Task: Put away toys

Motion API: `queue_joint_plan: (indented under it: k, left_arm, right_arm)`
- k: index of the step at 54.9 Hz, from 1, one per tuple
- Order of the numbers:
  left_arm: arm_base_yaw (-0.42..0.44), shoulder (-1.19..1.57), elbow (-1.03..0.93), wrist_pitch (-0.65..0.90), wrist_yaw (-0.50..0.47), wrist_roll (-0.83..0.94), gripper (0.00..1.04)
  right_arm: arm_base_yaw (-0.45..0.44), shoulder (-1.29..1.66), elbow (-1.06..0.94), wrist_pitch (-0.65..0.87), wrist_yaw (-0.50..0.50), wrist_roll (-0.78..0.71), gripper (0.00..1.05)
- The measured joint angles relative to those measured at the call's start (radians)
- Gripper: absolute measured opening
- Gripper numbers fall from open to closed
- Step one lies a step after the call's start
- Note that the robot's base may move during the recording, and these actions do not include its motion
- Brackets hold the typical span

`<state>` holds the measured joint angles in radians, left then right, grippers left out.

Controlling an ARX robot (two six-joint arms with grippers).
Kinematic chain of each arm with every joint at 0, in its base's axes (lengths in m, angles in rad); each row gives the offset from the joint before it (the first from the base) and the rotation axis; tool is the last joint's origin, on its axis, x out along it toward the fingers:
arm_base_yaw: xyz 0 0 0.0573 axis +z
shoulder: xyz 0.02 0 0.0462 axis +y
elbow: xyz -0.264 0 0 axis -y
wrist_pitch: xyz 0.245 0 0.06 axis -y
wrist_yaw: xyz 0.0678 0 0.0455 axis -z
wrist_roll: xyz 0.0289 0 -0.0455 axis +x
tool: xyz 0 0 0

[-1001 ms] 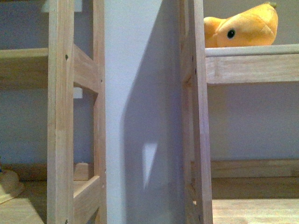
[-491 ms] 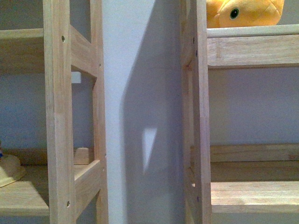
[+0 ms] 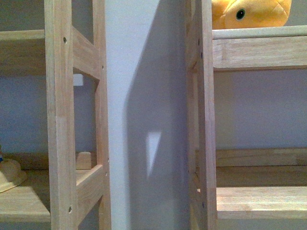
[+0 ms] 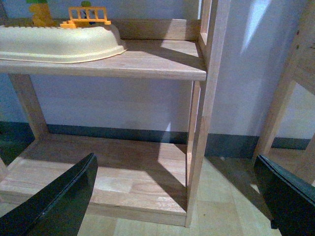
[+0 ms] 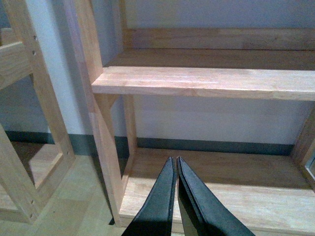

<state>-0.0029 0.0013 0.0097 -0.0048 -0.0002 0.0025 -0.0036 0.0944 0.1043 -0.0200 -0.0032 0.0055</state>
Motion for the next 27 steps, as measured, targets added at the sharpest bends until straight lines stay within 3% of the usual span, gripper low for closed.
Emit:
queue_joint_plan:
  k: [27]
  left_arm:
    - [0.000,0.000,0.000,0.000,0.000,0.000,0.99]
  right_arm:
    - [0.000,-0.047,-0.058,0.012,0.000,0.000,0.07]
